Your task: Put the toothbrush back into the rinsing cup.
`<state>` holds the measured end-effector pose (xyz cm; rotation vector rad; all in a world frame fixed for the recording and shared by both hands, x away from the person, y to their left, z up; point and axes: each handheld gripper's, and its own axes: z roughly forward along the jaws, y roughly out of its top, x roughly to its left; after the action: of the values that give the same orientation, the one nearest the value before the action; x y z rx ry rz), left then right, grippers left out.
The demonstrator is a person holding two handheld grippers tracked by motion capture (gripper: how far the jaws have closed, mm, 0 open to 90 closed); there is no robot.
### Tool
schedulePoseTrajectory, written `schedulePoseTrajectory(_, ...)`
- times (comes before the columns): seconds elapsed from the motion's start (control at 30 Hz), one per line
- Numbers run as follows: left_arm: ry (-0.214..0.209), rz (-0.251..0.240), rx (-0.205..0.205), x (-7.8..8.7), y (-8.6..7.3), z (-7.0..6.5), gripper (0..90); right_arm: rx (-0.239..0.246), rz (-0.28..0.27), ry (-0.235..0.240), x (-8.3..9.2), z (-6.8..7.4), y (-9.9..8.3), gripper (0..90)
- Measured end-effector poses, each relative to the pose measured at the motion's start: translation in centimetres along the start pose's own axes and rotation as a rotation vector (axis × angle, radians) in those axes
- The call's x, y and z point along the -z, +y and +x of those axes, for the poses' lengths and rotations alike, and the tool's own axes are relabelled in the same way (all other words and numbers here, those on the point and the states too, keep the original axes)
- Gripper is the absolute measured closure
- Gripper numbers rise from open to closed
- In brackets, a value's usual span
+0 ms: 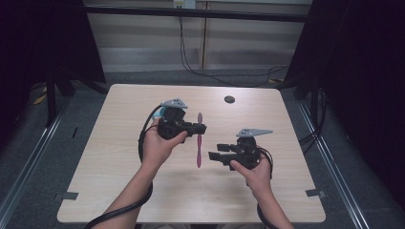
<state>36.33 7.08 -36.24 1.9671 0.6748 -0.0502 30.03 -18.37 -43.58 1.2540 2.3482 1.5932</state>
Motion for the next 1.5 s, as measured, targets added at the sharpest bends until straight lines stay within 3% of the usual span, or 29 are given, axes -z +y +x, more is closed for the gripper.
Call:
schedulePoseTrajectory(0.2, 0.029, -0.041, 0.014, 1.2, -0.1, 0.7, 84.2, 0.057, 0.066, -0.04, 0.2, -0.5, -1.4, 36.6)
schedulePoseTrajectory(0.4, 0.062, -0.085, 0.009, 2.4, 0.0, 1.3, 84.2, 0.109, 0.102, -0.119, -0.1, -0.9, -3.0, 28.5)
schedulePoseTrajectory(0.67, 0.093, -0.125, 0.022, 3.3, 0.0, 2.1, 84.2, 0.13, 0.133, -0.209, -0.3, -1.8, -4.6, 22.0)
schedulePoseTrajectory(0.93, 0.111, -0.126, 0.03, 3.9, 0.4, 2.9, 84.1, 0.14, 0.147, -0.261, 0.0, -2.8, -6.0, 18.8)
schedulePoseTrajectory(1.07, 0.115, -0.135, 0.036, 4.0, 0.6, 3.1, 84.1, 0.143, 0.153, -0.265, 0.1, -3.1, -6.4, 18.9)
schedulePoseTrajectory(1.37, 0.159, -0.151, 0.032, 4.6, 1.3, 3.5, 84.1, 0.203, 0.2, -0.304, 0.0, -3.1, -7.8, 17.3)
schedulePoseTrajectory(1.4, 0.172, -0.152, 0.032, 4.7, 1.5, 3.6, 84.1, 0.23, 0.198, -0.308, 0.0, -3.0, -8.0, 15.7)
schedulePoseTrajectory(1.5, 0.181, -0.153, 0.037, 4.8, 1.7, 3.7, 84.1, 0.234, 0.198, -0.309, 0.0, -2.9, -8.1, 15.6)
